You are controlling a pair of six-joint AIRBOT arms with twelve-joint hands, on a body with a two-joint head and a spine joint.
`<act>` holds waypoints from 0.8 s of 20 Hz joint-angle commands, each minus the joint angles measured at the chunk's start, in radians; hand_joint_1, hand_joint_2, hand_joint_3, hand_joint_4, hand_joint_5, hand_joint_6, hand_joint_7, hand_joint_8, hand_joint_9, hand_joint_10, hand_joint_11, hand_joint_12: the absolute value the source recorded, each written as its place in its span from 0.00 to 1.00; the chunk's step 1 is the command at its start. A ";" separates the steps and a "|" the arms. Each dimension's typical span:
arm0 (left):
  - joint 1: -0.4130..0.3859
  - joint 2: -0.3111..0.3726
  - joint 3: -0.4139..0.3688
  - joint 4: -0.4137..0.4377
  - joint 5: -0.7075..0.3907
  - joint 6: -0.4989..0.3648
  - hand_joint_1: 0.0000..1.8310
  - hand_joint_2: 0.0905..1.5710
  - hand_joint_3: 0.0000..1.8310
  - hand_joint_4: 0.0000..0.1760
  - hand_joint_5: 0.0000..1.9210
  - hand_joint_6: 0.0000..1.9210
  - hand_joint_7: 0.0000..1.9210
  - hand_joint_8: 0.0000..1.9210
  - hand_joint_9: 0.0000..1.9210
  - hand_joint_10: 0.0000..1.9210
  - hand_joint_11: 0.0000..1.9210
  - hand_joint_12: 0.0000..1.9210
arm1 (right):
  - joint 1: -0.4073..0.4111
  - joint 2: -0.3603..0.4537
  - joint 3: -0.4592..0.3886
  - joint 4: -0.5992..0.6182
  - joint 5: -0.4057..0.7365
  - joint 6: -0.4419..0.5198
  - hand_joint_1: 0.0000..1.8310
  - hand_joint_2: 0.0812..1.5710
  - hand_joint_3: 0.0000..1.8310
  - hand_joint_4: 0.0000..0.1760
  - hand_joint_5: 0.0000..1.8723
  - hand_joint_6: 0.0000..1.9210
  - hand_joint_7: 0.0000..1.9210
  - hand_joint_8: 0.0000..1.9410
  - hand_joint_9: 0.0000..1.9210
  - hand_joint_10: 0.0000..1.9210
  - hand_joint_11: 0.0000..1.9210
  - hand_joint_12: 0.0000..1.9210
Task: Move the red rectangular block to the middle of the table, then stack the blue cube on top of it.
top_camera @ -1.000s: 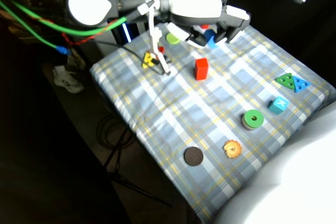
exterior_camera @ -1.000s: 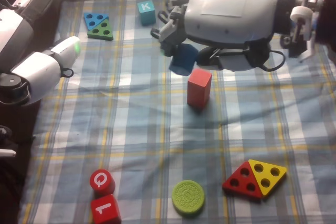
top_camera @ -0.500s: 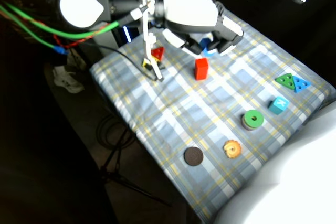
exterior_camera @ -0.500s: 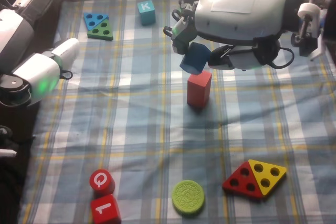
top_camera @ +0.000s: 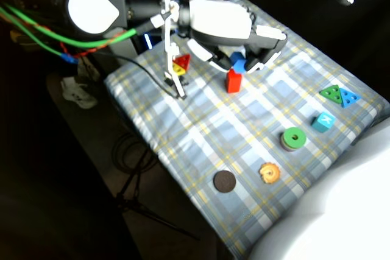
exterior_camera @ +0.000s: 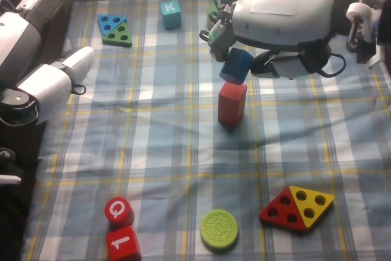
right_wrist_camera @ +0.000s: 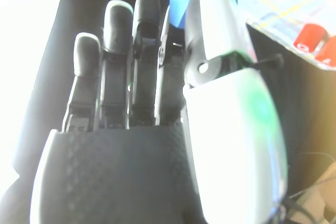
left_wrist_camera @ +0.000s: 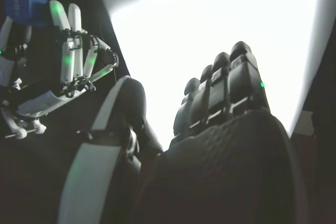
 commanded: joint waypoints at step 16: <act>-0.001 -0.009 0.000 0.034 -0.126 -0.010 0.44 0.95 0.00 0.19 0.00 0.00 0.00 0.00 0.00 0.00 0.00 0.00 | -0.011 -0.028 0.009 0.014 0.085 -0.007 0.68 0.71 0.00 0.00 0.49 0.46 0.51 0.64 0.33 0.76 0.02 0.98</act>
